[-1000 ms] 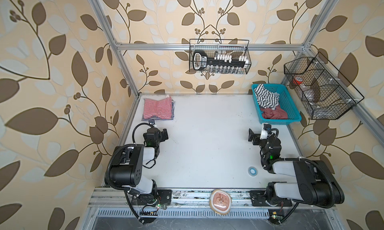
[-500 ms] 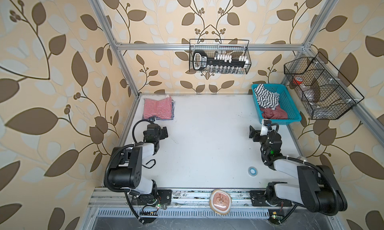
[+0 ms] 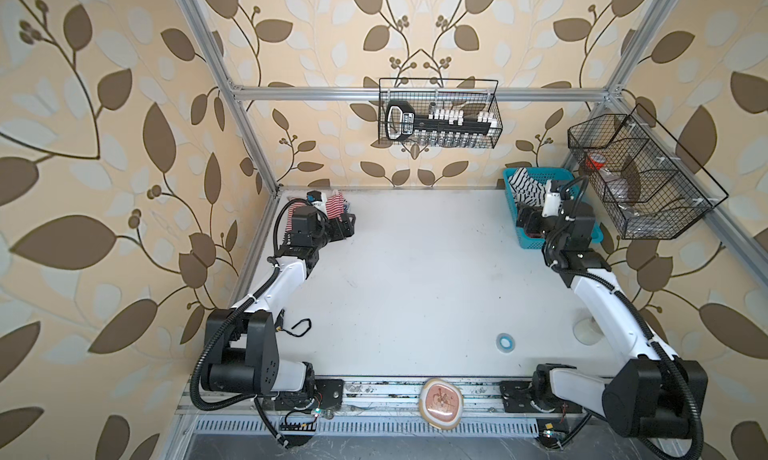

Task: Fold and stack the tank tops
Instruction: 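Grasp the striped tank top in the basket with the right gripper while the left rises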

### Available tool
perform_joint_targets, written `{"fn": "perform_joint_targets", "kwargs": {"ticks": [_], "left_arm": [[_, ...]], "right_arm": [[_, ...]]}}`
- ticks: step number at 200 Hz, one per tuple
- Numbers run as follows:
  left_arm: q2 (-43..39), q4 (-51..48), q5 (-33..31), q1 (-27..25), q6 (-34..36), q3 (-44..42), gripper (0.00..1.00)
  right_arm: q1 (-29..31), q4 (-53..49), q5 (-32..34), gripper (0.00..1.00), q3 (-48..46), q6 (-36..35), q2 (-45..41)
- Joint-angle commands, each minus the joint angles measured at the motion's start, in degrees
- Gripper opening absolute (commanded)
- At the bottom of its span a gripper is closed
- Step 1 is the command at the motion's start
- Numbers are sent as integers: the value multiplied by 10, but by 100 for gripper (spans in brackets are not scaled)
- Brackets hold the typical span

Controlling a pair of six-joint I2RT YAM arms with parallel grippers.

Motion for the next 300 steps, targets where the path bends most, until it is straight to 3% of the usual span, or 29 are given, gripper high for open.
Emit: {"fn": "perform_joint_targets", "kwargs": {"ticks": [1,46,101,184,300], "left_arm": [[-14,-31,79,-27,-32,38,92],[-26,-48,87,-62,-40,51,92],[-14,-34,111,-90,-55,54,92],[22,-55,122,-105,-51,79,92],[68,-84,126,-120,-51,105,91]], "right_arm": [[-14,-161,-8,90,86,3,67],[-45,-195,-11,86,197,36,174],[-80,-258,-29,68,326,65,330],[-89,-332,-6,62,532,67,532],[-114,-356,24,55,672,82,665]]}}
